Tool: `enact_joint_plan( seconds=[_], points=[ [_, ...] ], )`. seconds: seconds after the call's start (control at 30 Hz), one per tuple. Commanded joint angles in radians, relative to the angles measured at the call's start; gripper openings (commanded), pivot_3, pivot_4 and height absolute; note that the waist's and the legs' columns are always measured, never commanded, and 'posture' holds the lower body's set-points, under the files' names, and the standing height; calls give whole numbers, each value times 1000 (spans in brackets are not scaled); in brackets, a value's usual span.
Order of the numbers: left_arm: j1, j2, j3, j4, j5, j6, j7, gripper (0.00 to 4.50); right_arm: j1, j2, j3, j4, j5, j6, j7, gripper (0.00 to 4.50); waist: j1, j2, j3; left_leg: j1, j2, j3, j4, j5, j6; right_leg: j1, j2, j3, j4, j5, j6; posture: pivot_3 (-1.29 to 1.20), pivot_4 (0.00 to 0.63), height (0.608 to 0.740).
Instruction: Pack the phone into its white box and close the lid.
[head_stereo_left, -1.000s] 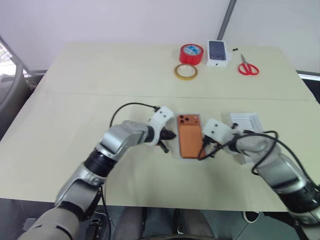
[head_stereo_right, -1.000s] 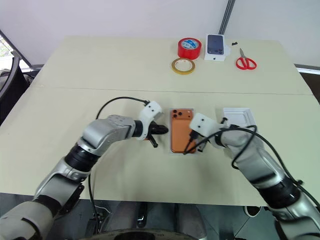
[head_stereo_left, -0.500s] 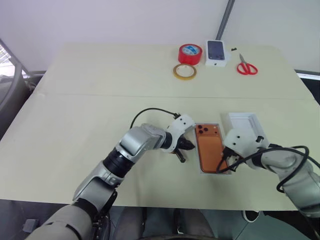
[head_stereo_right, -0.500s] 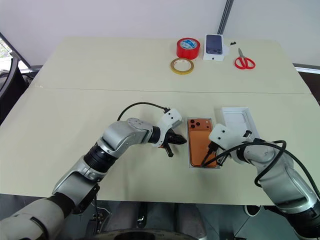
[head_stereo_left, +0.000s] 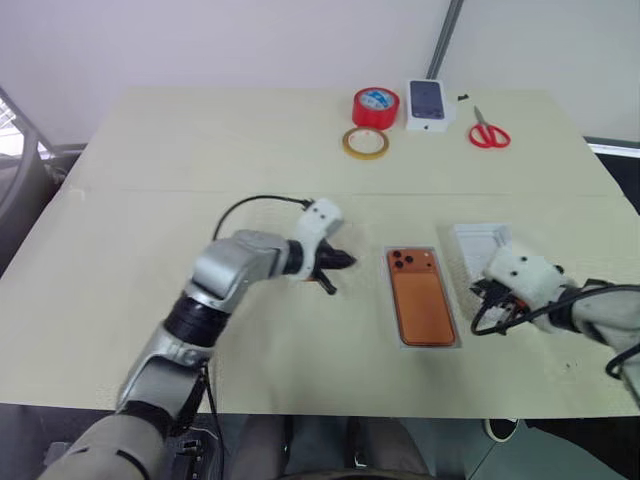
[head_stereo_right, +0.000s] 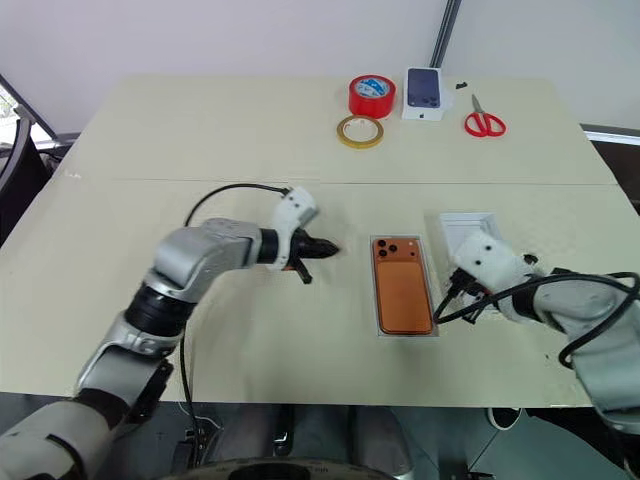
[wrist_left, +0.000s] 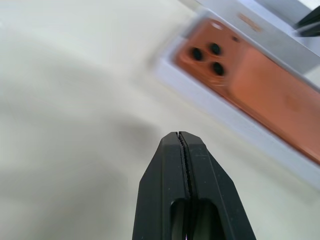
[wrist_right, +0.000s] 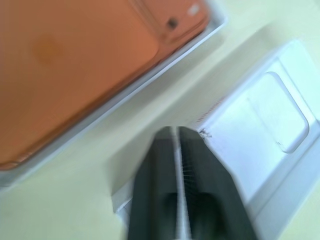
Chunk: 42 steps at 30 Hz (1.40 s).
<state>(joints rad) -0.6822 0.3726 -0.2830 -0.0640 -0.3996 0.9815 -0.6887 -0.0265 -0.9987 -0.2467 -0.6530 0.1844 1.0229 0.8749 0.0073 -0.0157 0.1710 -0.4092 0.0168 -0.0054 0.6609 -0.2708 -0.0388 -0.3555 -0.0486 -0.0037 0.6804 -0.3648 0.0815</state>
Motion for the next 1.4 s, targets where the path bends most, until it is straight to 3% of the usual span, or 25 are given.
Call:
enact_joint_plan(
  seconds=[0.03,0.07,0.3,0.67,0.8,0.87,0.9,1.07,1.17,1.2,1.33,1.37,1.4],
  points=[
    [74,55,18,-95,10,-184,-95,0,-119,36,-37,-7,65,247,-68,2371,0,0,0,0,0,0,0,0,0,0,0,0,0,0,0,0,150,740],
    [99,77,16,-114,10,-222,-123,0,-146,41,-30,8,74,293,-82,2821,2,0,0,0,0,0,0,0,0,0,-1,0,0,0,0,0,150,740],
    [203,160,-7,-190,20,-413,-276,0,-321,130,19,163,97,555,-207,2821,6,1,0,0,-1,1,0,-1,2,0,-2,0,0,0,0,0,150,740],
    [274,224,-19,-222,46,-537,-390,0,-412,238,101,298,85,574,-369,2821,-1,3,0,-1,-1,1,0,-3,4,-1,-1,0,0,0,0,0,150,740],
    [290,221,-10,-215,59,-538,-370,0,-459,269,99,321,93,577,-406,1503,-3,3,0,-1,0,1,0,-3,5,-1,-1,0,1,0,0,0,150,740],
    [295,215,-2,-217,57,-534,-362,0,-470,273,92,322,99,586,-415,400,-2,3,0,-1,0,1,0,-3,5,-1,-1,0,1,0,0,0,150,740],
    [300,213,2,-219,55,-531,-357,0,-475,275,82,319,106,589,-418,52,-1,3,0,-1,0,1,0,-3,5,-1,-1,0,1,0,0,0,150,740],
    [322,214,28,-218,50,-530,-334,0,-517,299,-21,304,193,592,-428,52,-3,3,0,-1,0,1,0,-3,5,-1,-1,0,1,0,0,0,150,740],
    [330,217,59,-207,42,-524,-317,0,-573,325,-131,317,322,592,-454,52,-8,4,1,-1,0,1,0,-3,5,-2,-1,0,1,0,0,0,150,740],
    [330,219,74,-198,38,-525,-313,0,-598,338,-176,333,429,592,-474,52,-10,4,1,-1,0,1,0,-3,5,-2,-1,0,1,0,0,0,150,740],
    [312,218,132,-125,39,-538,-293,0,-656,342,-267,421,1071,592,-687,52,-21,4,1,-1,0,1,0,-3,5,-1,-1,0,1,0,0,0,150,740],
    [302,214,141,-105,40,-541,-288,0,-599,273,-184,430,1381,453,-872,52,-19,4,1,-1,1,1,0,-3,5,-1,-1,0,1,0,0,0,150,740],
    [295,211,147,-92,40,-544,-285,0,-558,225,-122,433,1596,348,-1010,52,-16,4,1,-1,1,1,0,-3,5,-1,-1,0,1,0,0,0,150,740]
  ],
)
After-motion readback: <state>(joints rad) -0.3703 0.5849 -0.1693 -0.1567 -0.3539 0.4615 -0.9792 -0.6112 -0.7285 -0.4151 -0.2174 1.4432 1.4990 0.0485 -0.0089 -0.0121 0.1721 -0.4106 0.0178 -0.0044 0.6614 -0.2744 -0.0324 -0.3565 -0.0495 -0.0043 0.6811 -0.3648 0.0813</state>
